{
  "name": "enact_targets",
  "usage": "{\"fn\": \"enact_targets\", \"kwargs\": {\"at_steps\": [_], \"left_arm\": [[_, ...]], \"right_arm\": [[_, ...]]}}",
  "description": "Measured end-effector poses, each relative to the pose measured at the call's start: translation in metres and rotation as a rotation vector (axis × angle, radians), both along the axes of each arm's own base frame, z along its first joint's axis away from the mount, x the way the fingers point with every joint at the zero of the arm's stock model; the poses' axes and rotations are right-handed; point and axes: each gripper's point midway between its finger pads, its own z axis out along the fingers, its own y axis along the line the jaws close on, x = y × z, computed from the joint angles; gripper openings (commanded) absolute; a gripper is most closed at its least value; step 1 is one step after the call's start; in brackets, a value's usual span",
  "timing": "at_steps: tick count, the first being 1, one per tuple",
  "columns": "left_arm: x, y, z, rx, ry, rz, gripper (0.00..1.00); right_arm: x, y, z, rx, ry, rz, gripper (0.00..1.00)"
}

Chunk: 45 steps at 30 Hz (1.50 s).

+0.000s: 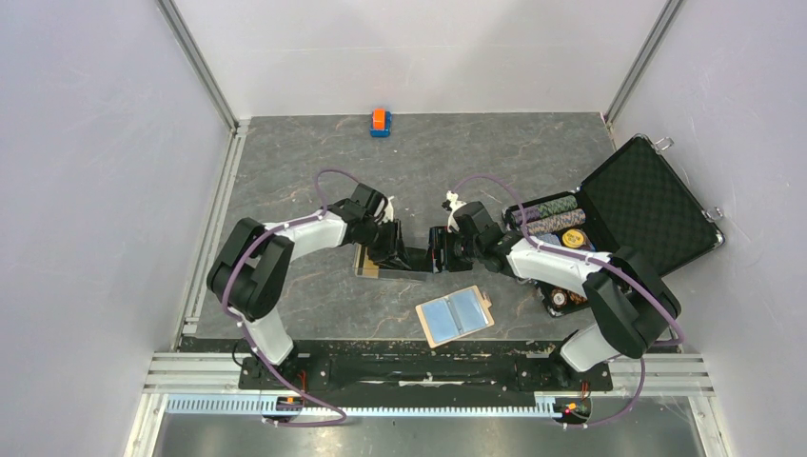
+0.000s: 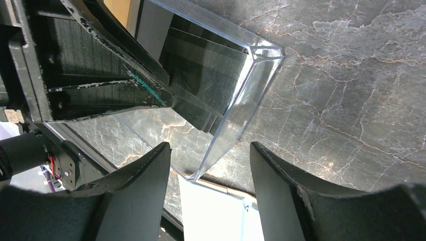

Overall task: Put the credit cards into the card holder
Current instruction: Pick up the credit card from the storage box.

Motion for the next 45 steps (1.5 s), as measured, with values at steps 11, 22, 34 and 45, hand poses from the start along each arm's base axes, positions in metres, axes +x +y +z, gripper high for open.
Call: {"fn": "enact_targets", "kwargs": {"at_steps": [11,22,34,45], "left_arm": [[0.003,0.021,-0.005,0.135,-0.01,0.055,0.44],[0.0,-0.015,-0.005,0.075,-0.015,-0.028,0.37],[0.0,-0.012,-0.005,0.105,-0.036,-0.013,0.3],[0.006,-0.029,0.037,0.004,-0.136,-0.013,0.31]], "right_arm": [[0.0,0.0,0.0,0.001,-0.001,0.004,0.61],[0.0,-0.007,-0.004,-0.024,0.012,-0.007,0.6],[0.0,-0.009,-0.005,-0.033,0.012,-0.008,0.59],[-0.004,-0.005,-0.004,-0.019,0.018,0.011,0.59]]}}
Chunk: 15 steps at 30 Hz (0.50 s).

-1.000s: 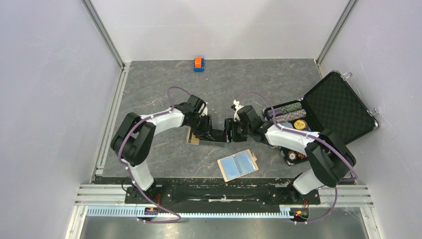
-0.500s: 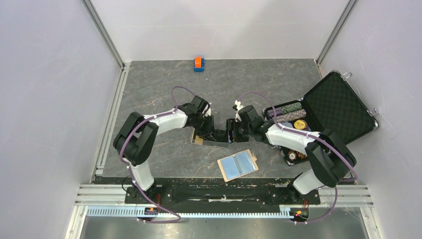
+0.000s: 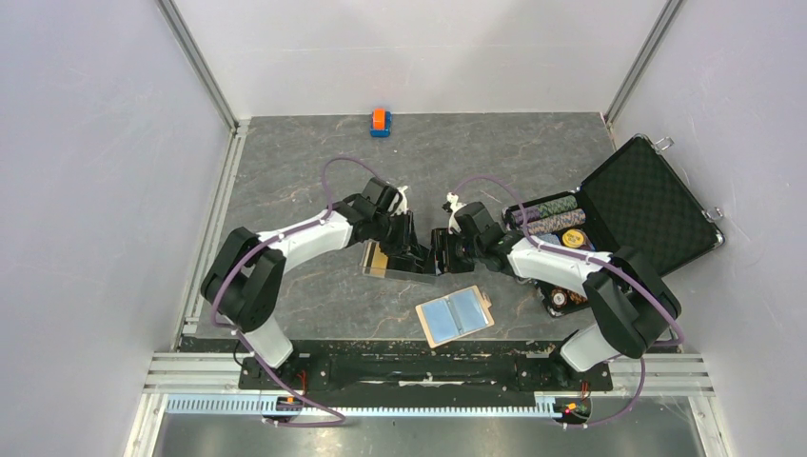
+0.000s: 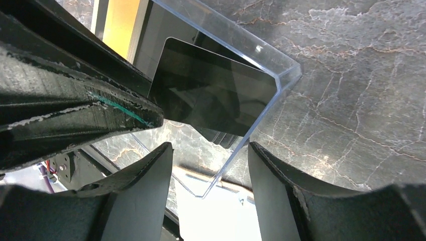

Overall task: Put the credit cards into the card holder
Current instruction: Pick up the credit card from the storage box.

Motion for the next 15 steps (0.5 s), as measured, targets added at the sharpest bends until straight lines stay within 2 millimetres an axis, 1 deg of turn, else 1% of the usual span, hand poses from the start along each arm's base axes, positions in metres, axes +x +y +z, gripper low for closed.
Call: {"fn": "enact_targets", "kwargs": {"at_steps": [6,8,10,13,15], "left_arm": [[-0.003,-0.007,0.006,-0.041,0.0,-0.025,0.3],[-0.005,-0.009,0.006,-0.053,0.005,-0.034,0.24],[-0.005,-0.011,0.004,-0.064,0.011,-0.039,0.14],[-0.007,-0.012,0.001,-0.065,0.026,-0.034,0.03],[-0.007,-0.011,0.0,-0.062,0.03,-0.032,0.02]], "right_arm": [[-0.001,0.001,0.001,0.005,0.003,0.007,0.59],[-0.001,0.001,0.001,0.005,0.003,0.007,0.59],[-0.001,0.001,0.001,0.005,0.003,0.007,0.59],[-0.002,0.001,0.0,0.005,0.003,0.007,0.6],[-0.001,0.001,0.001,0.007,0.001,0.007,0.63]]}}
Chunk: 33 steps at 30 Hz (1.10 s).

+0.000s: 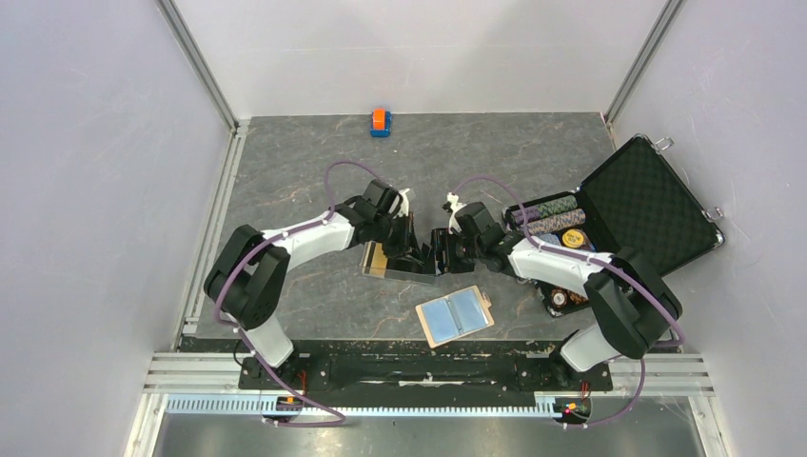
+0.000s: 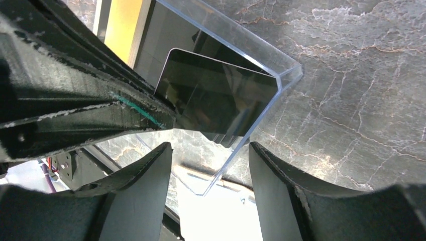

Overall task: Put the credit cards into the card holder
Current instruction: Pick up the credit card from the storage box.

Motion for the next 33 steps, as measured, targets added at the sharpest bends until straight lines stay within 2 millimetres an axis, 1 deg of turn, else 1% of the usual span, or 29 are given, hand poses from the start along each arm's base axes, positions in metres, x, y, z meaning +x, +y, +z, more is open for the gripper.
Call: {"fn": "enact_targets", "kwargs": {"at_steps": [2,4,7,9,11,16,19,21,23,27,31,33], "left_arm": [[0.0,0.0,0.0,0.001,-0.001,0.002,0.02],[0.001,0.0,0.0,0.003,-0.002,0.003,0.02],[0.002,0.002,0.0,0.012,-0.009,0.012,0.02],[0.002,0.004,0.005,0.016,-0.023,0.019,0.02],[0.003,0.007,0.016,0.013,-0.047,0.028,0.02],[0.0,0.015,0.068,-0.04,-0.17,0.04,0.02],[-0.008,0.02,0.092,-0.066,-0.217,0.026,0.02],[-0.015,0.023,0.099,-0.077,-0.225,0.003,0.02],[-0.026,0.024,0.104,-0.093,-0.215,-0.042,0.02],[-0.054,0.024,0.108,-0.14,-0.162,-0.152,0.02],[-0.09,0.025,0.107,-0.185,-0.098,-0.27,0.02],[-0.107,0.025,0.104,-0.205,-0.058,-0.319,0.02]], "right_arm": [[0.0,0.0,0.003,0.007,-0.006,0.002,0.68],[0.001,0.0,0.01,0.02,-0.021,0.001,0.74],[0.004,-0.001,0.027,0.048,-0.061,-0.003,0.82],[0.007,-0.004,0.042,0.071,-0.1,-0.008,0.87],[0.011,-0.008,0.056,0.09,-0.136,-0.017,0.9],[0.019,-0.019,0.086,0.14,-0.22,-0.018,0.91],[0.024,-0.027,0.098,0.168,-0.253,-0.004,0.9],[0.024,-0.031,0.102,0.186,-0.263,0.022,0.89],[0.022,-0.031,0.105,0.204,-0.268,0.06,0.87],[0.007,-0.023,0.11,0.253,-0.27,0.18,0.84],[-0.01,-0.015,0.116,0.32,-0.264,0.288,0.76],[-0.022,-0.012,0.117,0.361,-0.254,0.339,0.69]]}}
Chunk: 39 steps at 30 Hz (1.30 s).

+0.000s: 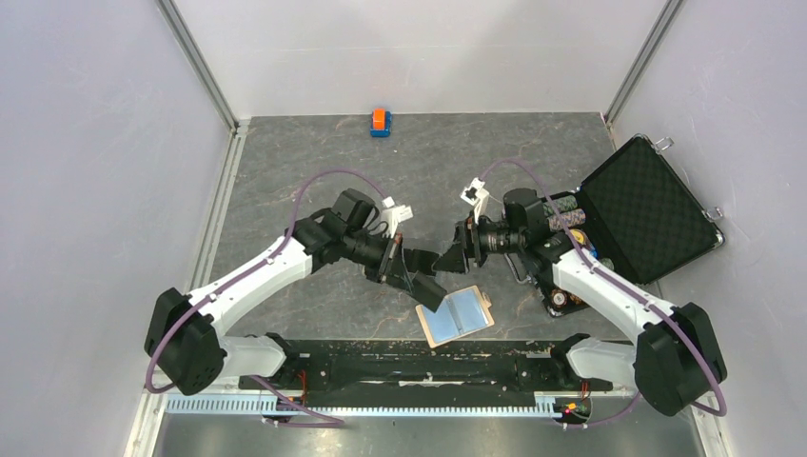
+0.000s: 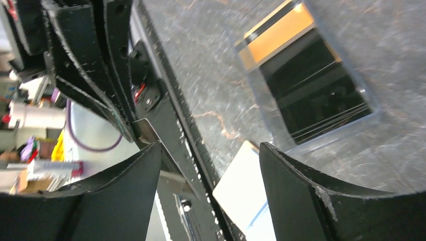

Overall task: Put the credit cards into the card holder
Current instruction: Pick up the credit card from the storage box.

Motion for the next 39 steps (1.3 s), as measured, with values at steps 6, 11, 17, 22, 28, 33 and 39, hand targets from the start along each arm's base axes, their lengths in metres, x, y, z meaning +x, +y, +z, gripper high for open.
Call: {"fn": "enact_targets", "kwargs": {"at_steps": [6,11,17,22,28,33,39], "left_arm": [[-0.035,-0.001,-0.009,-0.006,0.076,-0.11,0.02],[-0.044,-0.004,-0.008,-0.018,0.089,-0.144,0.02],[-0.045,-0.005,-0.007,-0.024,0.087,-0.15,0.02],[-0.046,-0.006,-0.007,-0.026,0.086,-0.155,0.02],[-0.044,-0.007,-0.008,-0.029,0.081,-0.154,0.13],[-0.041,-0.006,-0.011,-0.013,0.072,-0.139,0.33],[-0.022,-0.003,-0.023,0.061,0.006,-0.04,0.39]], "right_arm": [[-0.034,0.003,-0.009,0.075,0.067,0.138,0.64],[-0.058,0.002,-0.017,0.102,0.124,0.215,0.56],[-0.084,0.009,-0.015,0.129,0.15,0.321,0.48],[-0.099,0.017,-0.014,0.142,0.153,0.394,0.31],[-0.102,0.02,-0.016,0.142,0.177,0.41,0.0],[-0.104,0.021,-0.014,0.152,0.179,0.419,0.0],[-0.093,0.023,-0.019,0.125,0.151,0.359,0.0]]}}
